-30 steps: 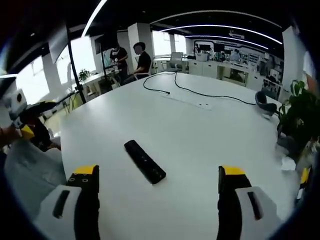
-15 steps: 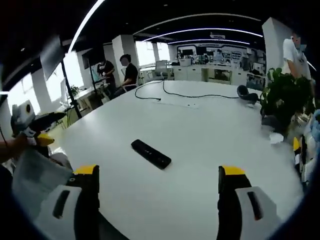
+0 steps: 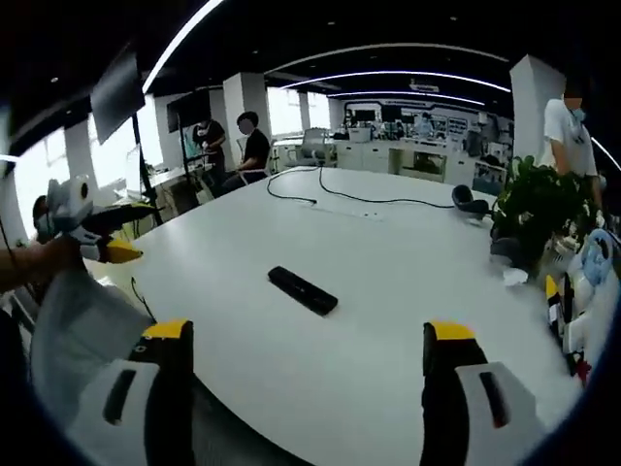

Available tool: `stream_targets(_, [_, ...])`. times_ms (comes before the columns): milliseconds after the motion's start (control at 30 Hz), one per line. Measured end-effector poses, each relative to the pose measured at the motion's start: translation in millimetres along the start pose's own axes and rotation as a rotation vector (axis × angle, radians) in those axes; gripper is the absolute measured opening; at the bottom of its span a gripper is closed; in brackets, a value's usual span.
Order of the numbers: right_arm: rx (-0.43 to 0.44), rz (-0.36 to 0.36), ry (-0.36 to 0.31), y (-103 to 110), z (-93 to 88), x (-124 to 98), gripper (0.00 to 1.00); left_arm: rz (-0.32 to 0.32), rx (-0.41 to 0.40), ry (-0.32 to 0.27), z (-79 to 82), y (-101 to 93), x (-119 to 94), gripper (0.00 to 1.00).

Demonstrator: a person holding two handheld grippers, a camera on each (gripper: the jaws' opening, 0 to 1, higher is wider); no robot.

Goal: Press the specified remote control buttons in sequence, fully releasing each button before pressing the next.

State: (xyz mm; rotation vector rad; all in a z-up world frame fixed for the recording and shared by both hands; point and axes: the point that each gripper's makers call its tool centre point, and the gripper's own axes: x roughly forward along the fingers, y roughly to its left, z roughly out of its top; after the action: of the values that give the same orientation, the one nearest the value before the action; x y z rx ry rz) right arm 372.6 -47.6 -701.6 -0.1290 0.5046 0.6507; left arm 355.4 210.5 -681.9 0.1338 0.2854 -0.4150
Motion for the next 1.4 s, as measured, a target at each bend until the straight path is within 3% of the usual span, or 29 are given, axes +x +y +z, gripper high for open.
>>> stream_targets(133, [-0.001, -0.008, 0.003, -4, -7.1, -4, 1.00, 0.001, 0.013, 0.004, -0.3, -0.6, 0, 0.91])
stream_targets(267, [0.006, -0.051, -0.020, -14, -3.1, -9, 1.00, 0.000, 0.018, 0.021, -3.4, -1.3, 1, 0.91])
stream_targets(533, [0.041, -0.053, -0.025, -21, -8.1, -7, 0.97, 0.009, 0.032, 0.042, -7.2, -0.5, 2, 0.91])
stream_targets(867, [0.028, -0.067, -0.053, -21, -4.9, -12, 0.98, 0.038, -0.011, 0.038, -7.5, 5.5, 1, 0.90])
stream_targets(1233, [0.028, -0.179, -0.041, -37, -7.2, -19, 0.97, 0.018, -0.034, 0.039, -8.3, 2.1, 0, 0.89])
stream_targets(1300, [0.008, -0.246, -0.018, -45, -10.7, -24, 0.98, 0.025, -0.043, 0.035, -8.4, 3.9, -1, 0.89])
stream_targets(1400, [-0.018, -0.348, -0.037, -56, -4.7, -34, 1.00, 0.041, -0.060, 0.058, -13.9, 9.6, 0, 0.89])
